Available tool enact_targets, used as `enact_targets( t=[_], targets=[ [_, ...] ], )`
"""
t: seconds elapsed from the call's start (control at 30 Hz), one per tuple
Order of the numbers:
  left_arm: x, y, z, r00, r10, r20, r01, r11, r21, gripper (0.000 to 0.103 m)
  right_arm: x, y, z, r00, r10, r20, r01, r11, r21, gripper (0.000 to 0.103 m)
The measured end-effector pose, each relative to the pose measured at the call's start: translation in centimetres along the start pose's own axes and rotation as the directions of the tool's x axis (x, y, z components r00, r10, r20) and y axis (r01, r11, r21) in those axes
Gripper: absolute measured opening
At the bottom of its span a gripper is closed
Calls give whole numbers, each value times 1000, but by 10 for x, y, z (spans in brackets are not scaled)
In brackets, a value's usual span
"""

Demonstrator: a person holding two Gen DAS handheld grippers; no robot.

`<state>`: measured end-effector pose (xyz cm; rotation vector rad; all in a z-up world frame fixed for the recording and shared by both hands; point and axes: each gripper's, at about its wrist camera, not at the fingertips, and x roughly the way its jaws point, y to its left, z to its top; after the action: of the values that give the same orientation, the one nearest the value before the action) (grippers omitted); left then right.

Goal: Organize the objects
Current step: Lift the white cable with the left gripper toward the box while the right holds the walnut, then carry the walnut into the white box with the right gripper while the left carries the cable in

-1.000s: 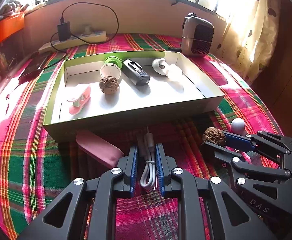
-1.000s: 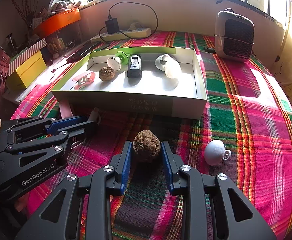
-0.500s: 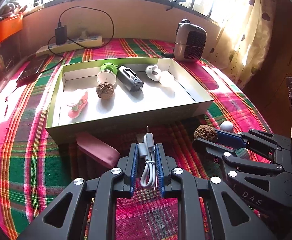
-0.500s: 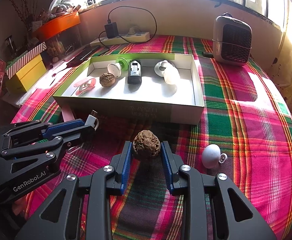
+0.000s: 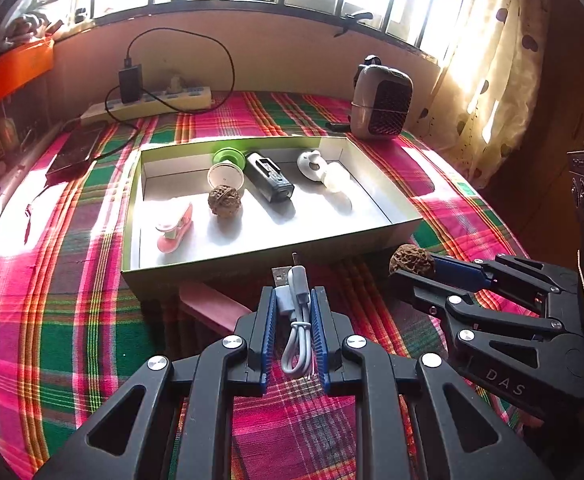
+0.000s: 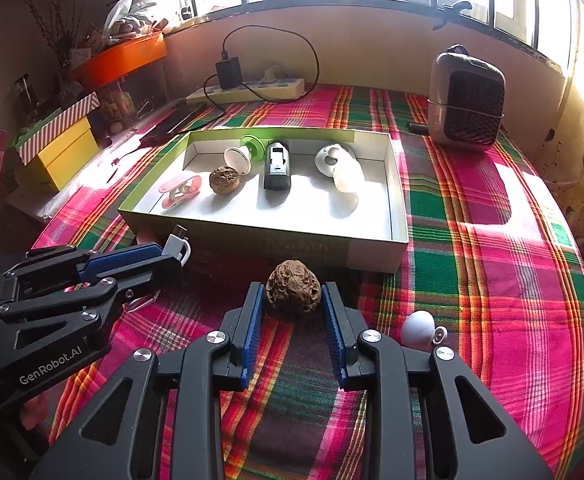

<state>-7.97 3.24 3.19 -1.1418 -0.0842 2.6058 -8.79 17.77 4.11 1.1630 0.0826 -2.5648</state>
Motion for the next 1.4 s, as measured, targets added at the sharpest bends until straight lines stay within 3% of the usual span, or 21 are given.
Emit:
enact_targets(
  t=[0.33,0.67,1.4],
  targets=[
    [-9,20,16,999,28,28,-27,999,-32,16,-3,5,23,999,23,29,-23,999,-26,30],
    [3,42,35,998,54,31,-53,997,-54,16,22,4,51,998,53,14,-53,998,-28,30],
    [47,60,53,998,51,-37,-53,997,-62,16,72,3,75,997,65,-50,-66,998,-25,30]
  ],
)
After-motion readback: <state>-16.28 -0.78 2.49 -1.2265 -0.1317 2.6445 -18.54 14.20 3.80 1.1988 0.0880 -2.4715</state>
